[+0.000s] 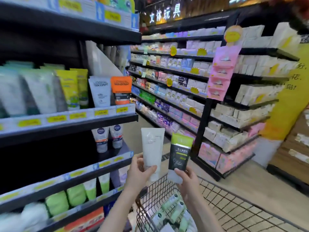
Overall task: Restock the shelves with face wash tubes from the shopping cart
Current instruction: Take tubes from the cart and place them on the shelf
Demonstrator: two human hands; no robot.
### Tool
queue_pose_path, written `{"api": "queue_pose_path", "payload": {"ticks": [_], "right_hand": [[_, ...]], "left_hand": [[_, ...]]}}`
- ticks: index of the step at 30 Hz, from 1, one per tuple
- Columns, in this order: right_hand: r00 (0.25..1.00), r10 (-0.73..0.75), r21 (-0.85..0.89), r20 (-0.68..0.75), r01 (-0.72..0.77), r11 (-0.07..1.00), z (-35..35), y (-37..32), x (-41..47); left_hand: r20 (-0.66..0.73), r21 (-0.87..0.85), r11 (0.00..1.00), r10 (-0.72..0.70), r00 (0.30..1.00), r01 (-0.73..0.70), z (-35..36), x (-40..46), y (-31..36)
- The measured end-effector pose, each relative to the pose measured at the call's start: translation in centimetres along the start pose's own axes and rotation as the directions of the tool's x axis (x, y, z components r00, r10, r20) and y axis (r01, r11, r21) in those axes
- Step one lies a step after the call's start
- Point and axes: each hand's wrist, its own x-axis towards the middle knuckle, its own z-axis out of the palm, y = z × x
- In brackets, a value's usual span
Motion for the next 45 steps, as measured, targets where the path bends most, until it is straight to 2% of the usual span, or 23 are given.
{"api": "queue_pose_path", "payload": {"ticks": [4, 10, 17, 20, 25, 30, 39, 43, 45], "right_hand": [[0.992, 0.07, -0.004, 0.103, -0.07, 0.998, 2.1, 1.0, -0.9], [0.947, 0.138, -0.099, 0.291, -0.114, 0.989, 5.5, 2.4, -2.8], [0.888, 0.225, -0.193, 0.401, -0.159, 0.968, 9.9, 4.4, -2.7], [0.868, 0.237, -0.255, 0.437, -0.133, 0.958, 12.0, 5.5, -1.9], [0.876, 0.245, -0.373, 0.416, -0.081, 0.924, 16.3, 7.4, 0.4], [0.885, 0.212, -0.407, 0.415, -0.027, 0.913, 21.1, 8.1, 3.0], [0.837, 0.169, -0.438, 0.52, 0.091, 0.894, 28.1, 9.1, 6.6], [0.84, 0.127, -0.487, 0.528, 0.177, 0.855, 29.9, 10.4, 7.9], [0.824, 0.093, -0.535, 0.56, 0.273, 0.799, 30.4, 10.9, 8.3]], "left_hand": [[-0.12, 0.034, 0.999, -0.009, 0.993, 0.013, -2.8, -2.4, -0.2], [-0.275, 0.084, 0.995, -0.032, 0.961, 0.057, -6.8, -5.0, -1.4], [-0.419, 0.092, 0.985, -0.092, 0.903, 0.143, -11.8, -6.1, -2.5], [-0.462, 0.079, 0.984, -0.104, 0.881, 0.157, -14.2, -5.4, -3.1], [-0.538, 0.075, 0.985, -0.094, 0.838, 0.158, -18.2, -2.8, -4.0], [-0.539, 0.045, 0.99, -0.092, 0.837, 0.137, -22.2, 0.7, -4.0], [-0.595, 0.17, 0.971, -0.032, 0.803, 0.165, -27.2, 5.3, -4.2], [-0.63, 0.224, 0.957, -0.001, 0.777, 0.183, -28.4, 6.5, -4.4], [-0.628, 0.222, 0.955, -0.013, 0.778, 0.195, -28.7, 7.0, -4.7]]}}
